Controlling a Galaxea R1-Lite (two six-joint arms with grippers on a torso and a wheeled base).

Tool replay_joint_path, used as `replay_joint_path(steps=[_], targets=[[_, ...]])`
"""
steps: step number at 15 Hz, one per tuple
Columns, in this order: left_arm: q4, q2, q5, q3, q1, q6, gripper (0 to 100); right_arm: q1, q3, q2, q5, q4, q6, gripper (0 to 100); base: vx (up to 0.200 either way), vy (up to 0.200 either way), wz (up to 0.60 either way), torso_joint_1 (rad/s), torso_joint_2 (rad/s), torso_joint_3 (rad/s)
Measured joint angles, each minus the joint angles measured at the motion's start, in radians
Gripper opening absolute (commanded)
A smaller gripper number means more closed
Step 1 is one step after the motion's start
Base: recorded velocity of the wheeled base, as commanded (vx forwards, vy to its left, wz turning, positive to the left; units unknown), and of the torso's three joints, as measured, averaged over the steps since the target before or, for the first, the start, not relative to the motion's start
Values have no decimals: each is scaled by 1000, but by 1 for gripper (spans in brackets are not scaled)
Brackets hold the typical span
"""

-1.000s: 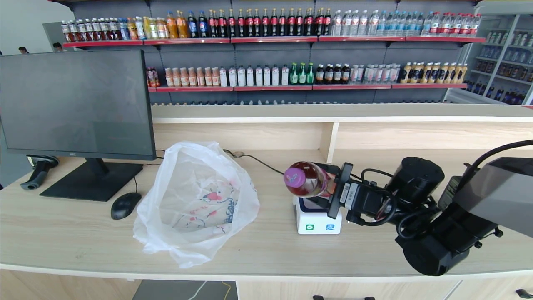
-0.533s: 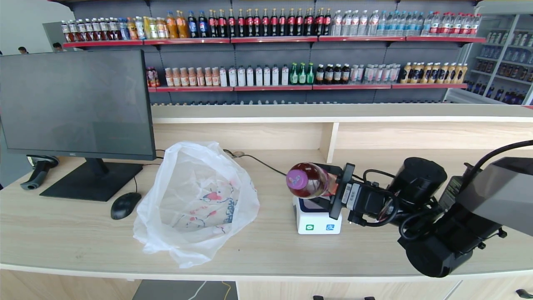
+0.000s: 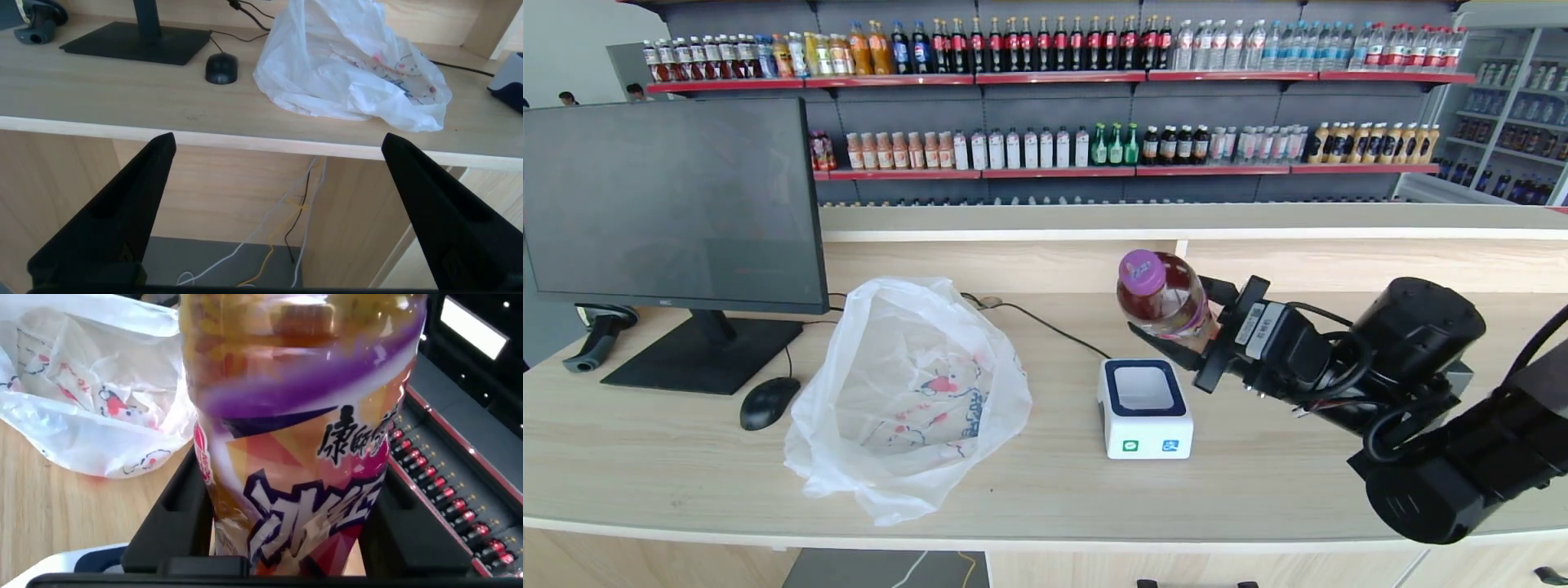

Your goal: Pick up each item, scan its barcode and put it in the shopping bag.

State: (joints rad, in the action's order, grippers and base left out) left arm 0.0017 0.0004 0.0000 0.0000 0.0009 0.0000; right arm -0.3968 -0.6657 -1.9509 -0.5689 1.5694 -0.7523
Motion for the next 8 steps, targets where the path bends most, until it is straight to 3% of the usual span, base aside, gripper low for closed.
replay_joint_path(steps=[8], targets=[[0, 0, 0, 0, 0, 0, 100, -8, 82, 192, 403, 0, 395, 0, 0, 0, 0, 0, 0, 0]])
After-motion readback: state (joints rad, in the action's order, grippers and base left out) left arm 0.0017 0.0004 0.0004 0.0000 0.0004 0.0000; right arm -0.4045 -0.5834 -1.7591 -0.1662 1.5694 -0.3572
